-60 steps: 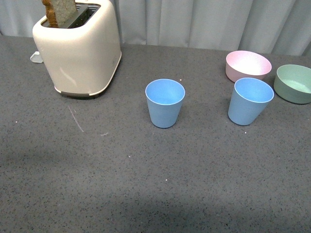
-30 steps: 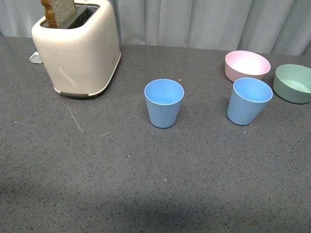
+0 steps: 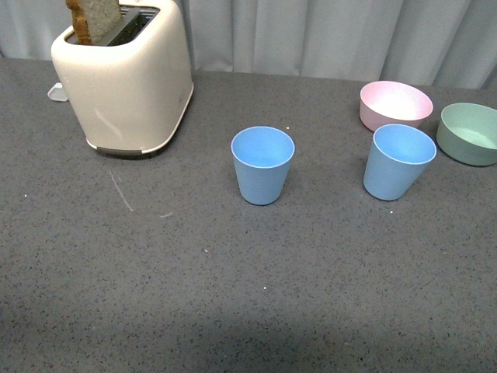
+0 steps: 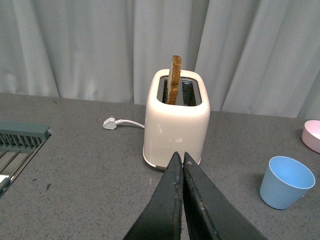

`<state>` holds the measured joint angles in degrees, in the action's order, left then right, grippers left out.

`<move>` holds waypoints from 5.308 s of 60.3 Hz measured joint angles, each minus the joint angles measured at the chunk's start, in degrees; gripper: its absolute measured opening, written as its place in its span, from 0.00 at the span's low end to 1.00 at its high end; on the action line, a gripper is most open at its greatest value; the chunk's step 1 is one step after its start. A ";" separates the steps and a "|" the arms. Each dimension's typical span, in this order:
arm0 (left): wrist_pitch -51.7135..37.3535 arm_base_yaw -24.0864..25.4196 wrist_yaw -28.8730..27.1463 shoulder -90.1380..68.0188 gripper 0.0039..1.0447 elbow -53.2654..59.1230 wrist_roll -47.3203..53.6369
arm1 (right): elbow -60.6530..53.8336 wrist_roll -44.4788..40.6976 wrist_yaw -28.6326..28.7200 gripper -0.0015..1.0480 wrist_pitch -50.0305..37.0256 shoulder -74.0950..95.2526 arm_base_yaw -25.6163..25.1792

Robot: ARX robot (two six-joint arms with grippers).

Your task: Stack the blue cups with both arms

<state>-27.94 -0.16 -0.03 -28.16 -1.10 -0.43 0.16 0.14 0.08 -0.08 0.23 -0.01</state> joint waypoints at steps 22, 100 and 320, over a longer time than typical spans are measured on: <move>9.44 0.00 0.00 9.86 0.03 0.02 0.00 | 0.00 0.00 -0.02 0.91 -0.02 0.00 0.00; 27.82 0.02 0.02 27.93 0.93 0.00 0.09 | 10.16 -12.41 2.23 0.91 -21.59 45.83 -1.20; 27.87 0.00 -0.04 28.00 0.94 0.00 0.13 | 15.65 -0.11 -7.61 0.01 -56.19 72.63 7.87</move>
<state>-0.08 -0.16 -0.08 -0.16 -1.10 -0.30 15.81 0.03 -7.53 -56.27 72.86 7.86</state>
